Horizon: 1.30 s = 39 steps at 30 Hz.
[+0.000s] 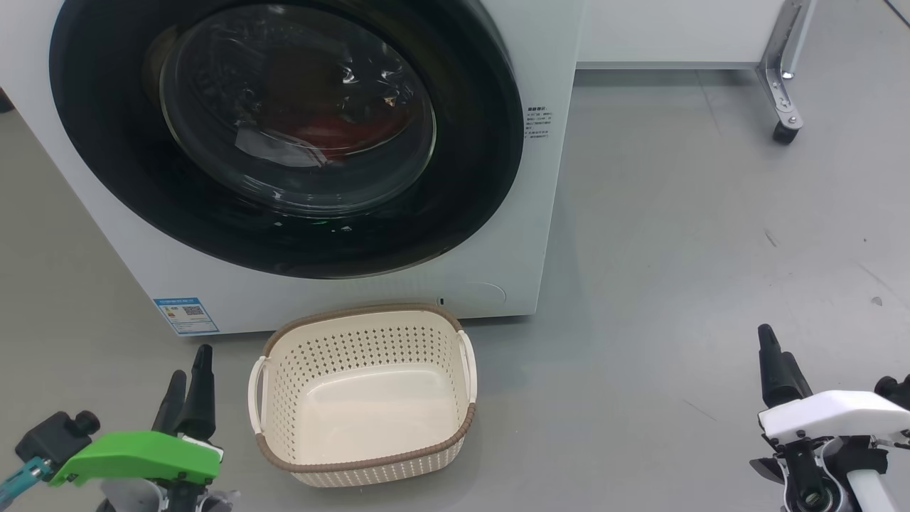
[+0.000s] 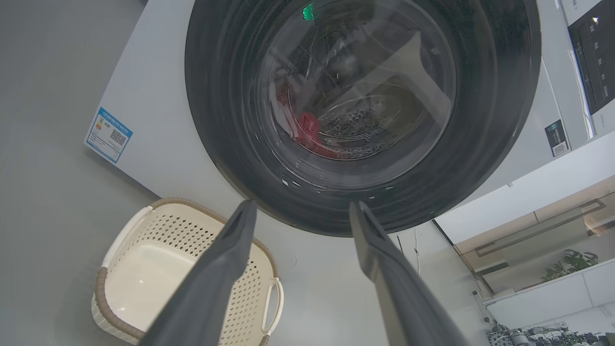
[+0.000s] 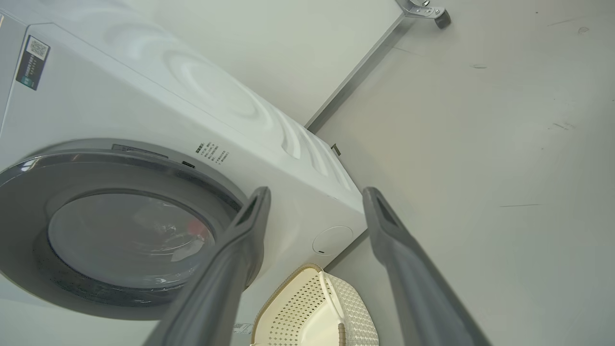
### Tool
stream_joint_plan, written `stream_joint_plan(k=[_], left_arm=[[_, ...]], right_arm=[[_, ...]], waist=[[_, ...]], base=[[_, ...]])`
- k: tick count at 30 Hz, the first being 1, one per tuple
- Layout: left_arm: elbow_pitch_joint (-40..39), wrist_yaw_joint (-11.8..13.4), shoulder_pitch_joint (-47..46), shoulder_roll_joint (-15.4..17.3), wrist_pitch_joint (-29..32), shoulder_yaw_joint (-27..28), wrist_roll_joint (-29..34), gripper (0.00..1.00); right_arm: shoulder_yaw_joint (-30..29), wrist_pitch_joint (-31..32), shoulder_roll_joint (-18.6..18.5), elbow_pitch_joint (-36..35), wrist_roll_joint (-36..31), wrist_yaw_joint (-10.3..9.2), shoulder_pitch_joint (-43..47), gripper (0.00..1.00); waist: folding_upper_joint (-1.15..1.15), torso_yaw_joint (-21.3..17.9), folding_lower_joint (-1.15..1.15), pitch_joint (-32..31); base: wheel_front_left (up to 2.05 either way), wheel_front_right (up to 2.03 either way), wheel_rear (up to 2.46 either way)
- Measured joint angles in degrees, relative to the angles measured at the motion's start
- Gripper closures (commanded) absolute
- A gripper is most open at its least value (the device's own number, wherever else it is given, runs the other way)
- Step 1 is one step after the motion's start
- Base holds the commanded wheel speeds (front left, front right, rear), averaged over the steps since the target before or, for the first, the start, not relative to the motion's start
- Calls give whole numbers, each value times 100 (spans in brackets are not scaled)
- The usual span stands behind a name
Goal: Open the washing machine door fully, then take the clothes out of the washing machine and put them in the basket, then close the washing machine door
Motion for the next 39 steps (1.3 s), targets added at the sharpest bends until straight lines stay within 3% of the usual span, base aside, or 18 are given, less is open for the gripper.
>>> stream_joint_plan(k=[14,39], left_arm=[[-89,201,-31,92,-292,-438,1413,0],[253,397,-31,89,-793,-937,3130,0]], right_arm=[[533,-296,-59,-9,-1391,-158,-27,0],[1025,-758,-81,47,-3353,-272,-87,0]], waist=[[0,-9,0,-12],[0,27,0,-61]], base=[[0,0,0],[0,0,0]])
